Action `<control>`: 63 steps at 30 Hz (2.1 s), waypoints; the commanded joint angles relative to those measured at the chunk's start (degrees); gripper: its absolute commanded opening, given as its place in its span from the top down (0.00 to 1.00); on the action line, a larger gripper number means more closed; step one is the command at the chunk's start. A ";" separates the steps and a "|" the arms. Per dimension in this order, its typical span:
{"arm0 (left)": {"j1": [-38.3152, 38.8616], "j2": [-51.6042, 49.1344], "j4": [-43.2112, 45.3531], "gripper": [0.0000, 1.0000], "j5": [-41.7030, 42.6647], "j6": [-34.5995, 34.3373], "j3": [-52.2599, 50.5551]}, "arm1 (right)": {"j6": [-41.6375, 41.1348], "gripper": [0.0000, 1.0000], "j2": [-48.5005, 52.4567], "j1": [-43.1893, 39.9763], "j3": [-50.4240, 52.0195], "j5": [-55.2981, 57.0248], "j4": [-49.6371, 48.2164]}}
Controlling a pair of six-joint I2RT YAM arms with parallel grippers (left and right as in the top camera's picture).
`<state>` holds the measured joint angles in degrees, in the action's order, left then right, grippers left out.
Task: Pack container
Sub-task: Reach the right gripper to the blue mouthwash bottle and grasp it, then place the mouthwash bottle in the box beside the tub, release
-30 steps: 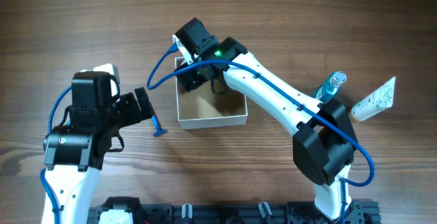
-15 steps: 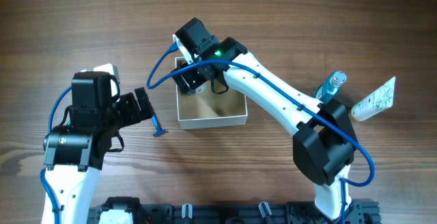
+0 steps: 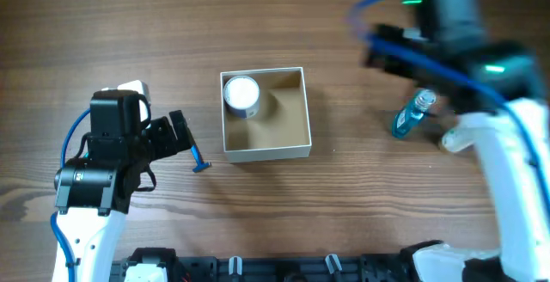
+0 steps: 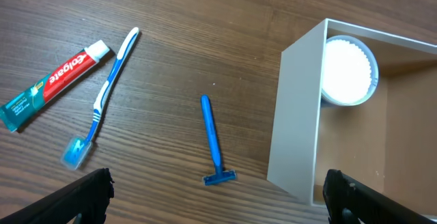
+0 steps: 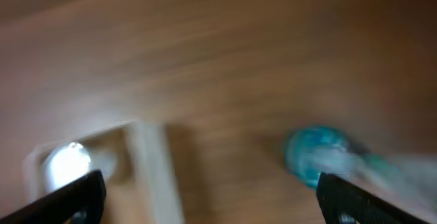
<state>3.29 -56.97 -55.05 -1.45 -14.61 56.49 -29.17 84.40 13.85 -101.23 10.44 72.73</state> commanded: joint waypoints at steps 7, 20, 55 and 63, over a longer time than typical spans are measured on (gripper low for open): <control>0.20 0.07 0.11 0.00 0.50 -1.07 0.94 | -0.83 0.00 3.34 -15.06 11.61 -6.69 1.55; 0.20 0.07 0.11 0.00 0.50 -1.07 0.94 | -2.25 0.00 5.20 -15.06 32.96 -6.88 -19.06; 0.20 0.07 0.09 0.00 0.50 -1.07 0.94 | 3.56 0.96 4.98 -14.86 31.63 -8.50 -18.69; 0.20 0.04 0.11 0.00 0.52 -1.09 0.94 | 17.07 0.96 2.95 -3.91 9.38 -10.95 -5.81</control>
<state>3.29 -56.99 -55.09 -1.43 -14.76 56.49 -19.07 89.03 4.12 -80.88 1.41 64.97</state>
